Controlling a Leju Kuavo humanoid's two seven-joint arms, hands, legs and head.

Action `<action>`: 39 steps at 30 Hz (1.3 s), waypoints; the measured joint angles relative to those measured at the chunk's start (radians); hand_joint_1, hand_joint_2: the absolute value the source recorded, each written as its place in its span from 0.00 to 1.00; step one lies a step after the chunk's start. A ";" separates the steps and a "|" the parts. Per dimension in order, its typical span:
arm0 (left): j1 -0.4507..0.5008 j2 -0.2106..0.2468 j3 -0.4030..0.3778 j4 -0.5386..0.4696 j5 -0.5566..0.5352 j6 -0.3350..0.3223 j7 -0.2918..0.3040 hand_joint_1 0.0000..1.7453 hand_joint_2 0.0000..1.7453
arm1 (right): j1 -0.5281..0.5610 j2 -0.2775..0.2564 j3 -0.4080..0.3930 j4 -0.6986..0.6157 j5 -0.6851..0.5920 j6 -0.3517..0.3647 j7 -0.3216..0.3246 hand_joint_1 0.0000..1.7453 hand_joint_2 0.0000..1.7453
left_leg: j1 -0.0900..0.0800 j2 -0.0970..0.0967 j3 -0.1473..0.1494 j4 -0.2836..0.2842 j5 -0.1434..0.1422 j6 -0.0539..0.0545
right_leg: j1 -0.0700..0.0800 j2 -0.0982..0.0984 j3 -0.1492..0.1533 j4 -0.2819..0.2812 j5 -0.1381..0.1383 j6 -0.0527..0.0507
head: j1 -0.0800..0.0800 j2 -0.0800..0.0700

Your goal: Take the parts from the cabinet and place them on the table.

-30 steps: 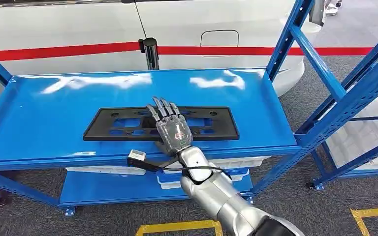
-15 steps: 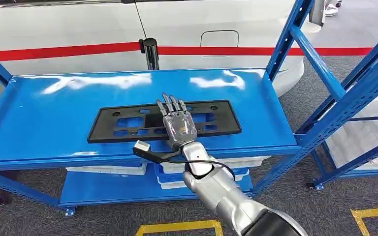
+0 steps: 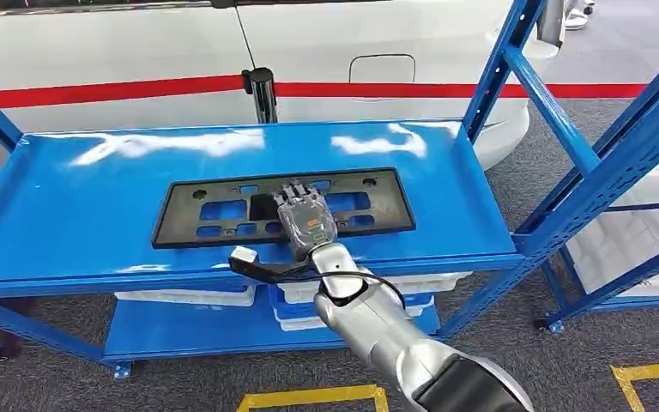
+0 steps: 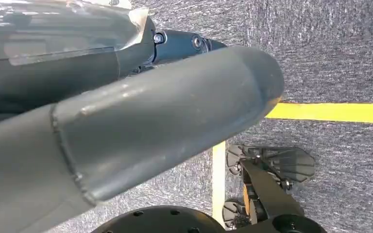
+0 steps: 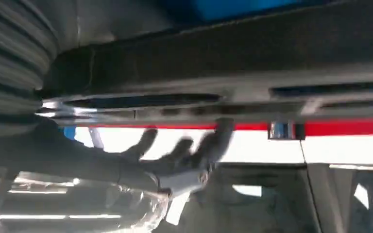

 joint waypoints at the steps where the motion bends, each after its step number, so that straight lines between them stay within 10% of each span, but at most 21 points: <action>1: 0.001 0.000 0.000 0.000 0.000 0.002 0.000 0.00 0.00 | -0.002 0.002 0.000 0.005 0.000 0.002 -0.001 0.86 1.00 | 0.000 0.000 0.000 0.000 0.000 0.000 | 0.000 0.000 0.000 0.000 0.000 0.000 | 0.000 0.000; 21: 0.002 0.000 0.000 0.000 0.000 0.003 -0.006 0.00 0.00 | -0.022 0.005 -0.006 0.040 -0.010 0.004 -0.013 1.00 1.00 | 0.000 0.000 0.000 0.000 0.000 0.000 | 0.000 0.000 0.000 0.000 0.000 0.000 | 0.000 0.000; 25: 0.002 0.000 -0.001 0.000 0.000 -0.002 -0.024 0.00 0.00 | 0.002 -0.002 -0.031 -0.024 -0.167 -0.114 -0.162 1.00 1.00 | 0.000 0.000 0.000 0.000 0.000 0.000 | 0.000 0.000 0.000 0.000 0.000 0.000 | 0.000 0.000; 32: 0.002 0.000 -0.004 0.000 0.000 0.001 -0.038 0.00 0.00 | 0.030 -0.011 -0.062 -0.139 -0.329 -0.122 -0.282 1.00 1.00 | 0.000 0.000 0.000 0.000 0.000 0.000 | 0.000 0.000 0.000 0.000 0.000 0.000 | 0.000 0.000; 33: 0.002 0.000 -0.004 0.000 0.002 0.002 -0.044 0.00 1.00 | 0.035 -0.012 -0.065 -0.169 -0.386 -0.122 -0.322 1.00 1.00 | 0.000 0.001 0.000 0.000 0.000 0.000 | 0.000 0.001 0.000 0.000 0.000 0.000 | 0.000 0.000; 39: 0.007 0.000 -0.004 0.000 0.013 0.007 -0.074 0.00 1.00 | 0.069 -0.026 -0.065 -0.364 -0.681 -0.047 -0.444 1.00 1.00 | 0.000 0.002 0.000 0.000 0.000 0.000 | 0.000 0.001 -0.001 0.000 0.000 0.000 | 0.000 0.000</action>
